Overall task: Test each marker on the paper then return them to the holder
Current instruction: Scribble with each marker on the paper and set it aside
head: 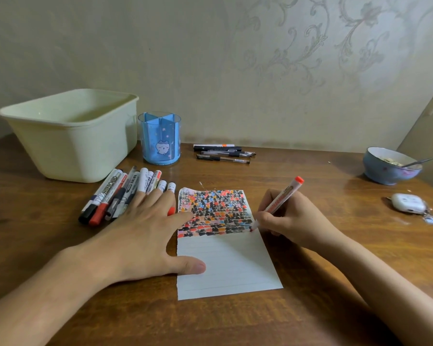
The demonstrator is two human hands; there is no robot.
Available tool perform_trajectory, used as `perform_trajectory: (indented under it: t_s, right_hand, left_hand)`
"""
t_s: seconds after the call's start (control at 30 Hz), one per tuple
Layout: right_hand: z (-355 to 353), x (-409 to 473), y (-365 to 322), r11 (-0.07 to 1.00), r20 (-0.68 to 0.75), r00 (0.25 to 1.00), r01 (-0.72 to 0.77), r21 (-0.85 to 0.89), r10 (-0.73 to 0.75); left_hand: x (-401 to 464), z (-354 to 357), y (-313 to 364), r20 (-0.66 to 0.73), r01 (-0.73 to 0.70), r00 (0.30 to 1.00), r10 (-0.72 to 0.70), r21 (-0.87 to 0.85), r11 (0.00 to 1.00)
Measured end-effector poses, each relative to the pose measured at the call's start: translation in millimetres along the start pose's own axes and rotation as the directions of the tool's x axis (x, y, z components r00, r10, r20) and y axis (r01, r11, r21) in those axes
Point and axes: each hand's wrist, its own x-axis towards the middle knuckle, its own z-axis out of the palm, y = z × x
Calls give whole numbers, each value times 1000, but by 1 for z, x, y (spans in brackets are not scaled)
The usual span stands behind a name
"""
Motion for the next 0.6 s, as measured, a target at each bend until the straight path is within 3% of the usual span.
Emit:
perform_trajectory:
  t_s: [0.07, 0.23, 0.33, 0.43, 0.6]
  right_hand:
    - [-1, 0, 0, 1000, -33, 999, -7, 29, 8]
    - [-3, -1, -19, 951, -78, 995, 82, 297, -61]
    - [-3, 1, -39, 932, -62, 992, 126, 341, -111]
    - [0, 4, -59, 897, -36, 996, 93, 432, -85]
    - [23, 14, -88, 813, -118, 993, 79, 577, -13]
  left_hand:
    - [0, 0, 0, -1, 2, 1000, -2, 0, 1000]
    - [-4, -6, 1, -25, -9, 1000, 7, -74, 997]
    - [-7, -12, 2, -195, -50, 981, 8, -214, 975]
    - [-9, -14, -3, -334, -140, 942, -22, -454, 880]
    - [-4, -15, -14, -431, -173, 897, -95, -542, 822]
